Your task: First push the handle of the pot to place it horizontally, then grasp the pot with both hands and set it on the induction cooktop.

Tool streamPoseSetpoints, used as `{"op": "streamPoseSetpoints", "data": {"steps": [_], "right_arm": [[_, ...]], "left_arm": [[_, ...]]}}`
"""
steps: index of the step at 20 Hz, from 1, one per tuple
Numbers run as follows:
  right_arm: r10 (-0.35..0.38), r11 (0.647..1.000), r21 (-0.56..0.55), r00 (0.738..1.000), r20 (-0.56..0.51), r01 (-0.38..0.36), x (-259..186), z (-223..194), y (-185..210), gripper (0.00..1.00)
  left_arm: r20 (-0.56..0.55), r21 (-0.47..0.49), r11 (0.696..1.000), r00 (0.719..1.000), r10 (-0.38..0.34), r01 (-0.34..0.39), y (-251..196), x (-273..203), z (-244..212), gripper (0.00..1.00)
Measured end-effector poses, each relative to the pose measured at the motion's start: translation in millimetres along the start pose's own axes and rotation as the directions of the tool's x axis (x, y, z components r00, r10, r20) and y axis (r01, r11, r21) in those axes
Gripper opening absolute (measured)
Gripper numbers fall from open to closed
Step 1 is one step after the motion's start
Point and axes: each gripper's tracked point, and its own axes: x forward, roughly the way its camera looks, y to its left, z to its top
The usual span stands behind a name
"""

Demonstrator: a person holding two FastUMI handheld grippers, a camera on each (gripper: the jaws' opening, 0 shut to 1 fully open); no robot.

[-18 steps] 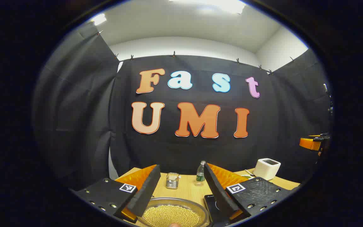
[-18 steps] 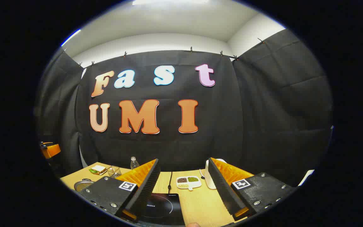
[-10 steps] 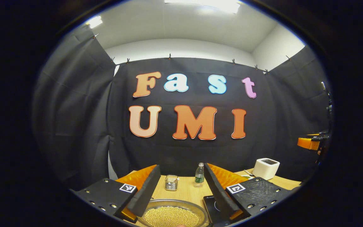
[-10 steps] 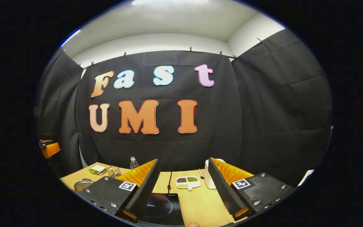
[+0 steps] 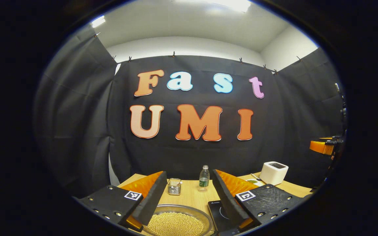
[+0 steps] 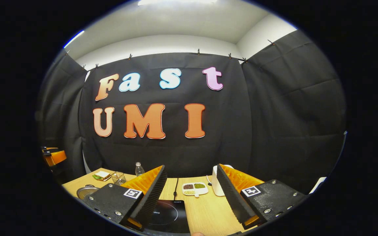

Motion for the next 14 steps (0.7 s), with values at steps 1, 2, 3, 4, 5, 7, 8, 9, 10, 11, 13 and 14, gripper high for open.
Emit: {"op": "streamPoseSetpoints", "data": {"steps": [1,2,3,4,5,7,8,9,10,11,13,14], "right_arm": [[-0.001,1.0,0.002,1.0,0.001,0.001,0,0,-1,0.95],[-0.002,1.0,0.002,1.0,0.002,0.002,0,0,-2,0.95],[-0.003,1.0,0.002,1.0,0.001,0.003,0,-1,-2,0.95],[-0.004,1.0,0.002,1.0,-0.002,0.004,1,-3,-2,0.95],[-0.003,1.0,0.003,1.0,-0.004,0.003,1,-3,-2,0.95],[-0.002,1.0,0.001,1.0,-0.007,0.002,2,-4,-1,0.95],[-0.002,1.0,-0.002,1.0,-0.009,0.002,2,-6,-2,0.95],[0.0,1.0,-0.006,1.0,-0.011,0.0,1,-6,-1,0.95],[0.002,1.0,-0.008,1.0,-0.012,-0.002,0,-8,0,0.95],[0.002,1.0,-0.01,1.0,-0.013,-0.002,1,-7,1,0.95],[0.002,1.0,-0.009,1.0,-0.012,-0.002,2,-8,1,0.95],[0.002,1.0,-0.008,1.0,-0.011,-0.002,2,-7,2,0.95]], "left_arm": [[0.001,0.0,1.0,1.0,0.0,0.0,0,0,0,0.89],[-0.001,-0.001,1.0,1.0,-0.004,0.004,-1,-1,-2,0.89],[-0.002,-0.004,1.0,1.0,-0.007,0.007,-3,-1,-2,0.89],[-0.005,-0.005,1.0,1.0,-0.008,0.008,-3,-2,-3,0.89],[-0.002,-0.009,1.0,1.0,-0.008,0.008,-3,-3,-3,0.93],[0.014,-0.015,1.0,1.0,-0.023,0.023,-5,-4,0,0.88],[0.007,-0.022,0.999,0.999,-0.035,0.035,-6,-3,-4,0.82],[-0.003,-0.021,0.998,0.998,-0.056,0.056,-11,-3,-8,0.76],[-0.005,-0.018,0.997,0.997,-0.071,0.071,-15,-2,-7,0.78],[-0.015,-0.012,0.997,0.997,-0.082,0.082,-16,-2,-9,0.56],[-0.034,0.017,0.995,0.994,-0.102,0.103,-22,-1,-15,0.42],[-0.047,0.039,0.993,0.993,-0.107,0.109,-22,0,-20,0.32]]}}
